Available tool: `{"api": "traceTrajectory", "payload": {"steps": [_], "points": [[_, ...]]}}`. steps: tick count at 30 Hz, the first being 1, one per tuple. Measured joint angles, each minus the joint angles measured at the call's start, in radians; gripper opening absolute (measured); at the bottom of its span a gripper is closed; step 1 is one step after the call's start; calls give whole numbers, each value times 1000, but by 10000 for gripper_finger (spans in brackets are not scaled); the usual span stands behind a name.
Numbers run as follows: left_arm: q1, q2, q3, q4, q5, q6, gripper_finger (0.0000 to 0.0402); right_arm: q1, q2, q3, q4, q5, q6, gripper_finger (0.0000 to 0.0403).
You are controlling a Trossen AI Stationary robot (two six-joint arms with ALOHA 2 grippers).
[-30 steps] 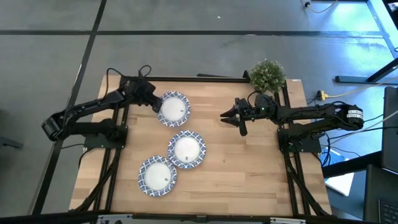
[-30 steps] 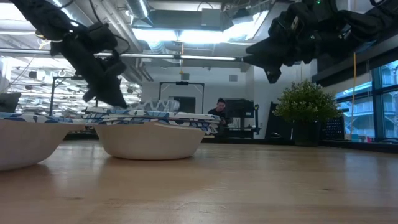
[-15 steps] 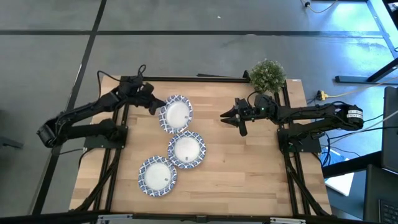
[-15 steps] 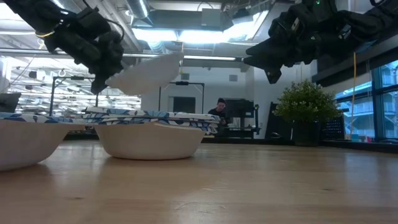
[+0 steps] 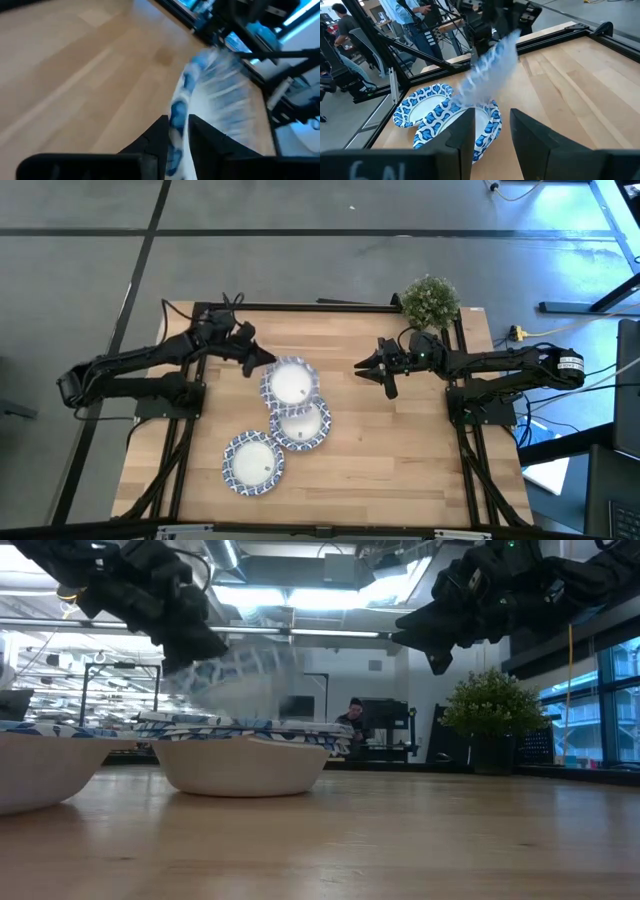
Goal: Nest bowls inside each other
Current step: Stack the white patterned bowl on top of the other white patterned bowls
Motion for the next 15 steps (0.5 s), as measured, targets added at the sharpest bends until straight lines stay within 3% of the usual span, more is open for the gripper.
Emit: {"api": "traceTrajectory", "payload": {"steps": [7, 15], "points": [[-120, 0, 0, 0, 12, -58, 50, 0, 0, 0, 0, 0, 3, 124], [-218, 2, 0, -1, -95, -85, 29, 0, 0, 0, 7, 0, 0, 124]]}}
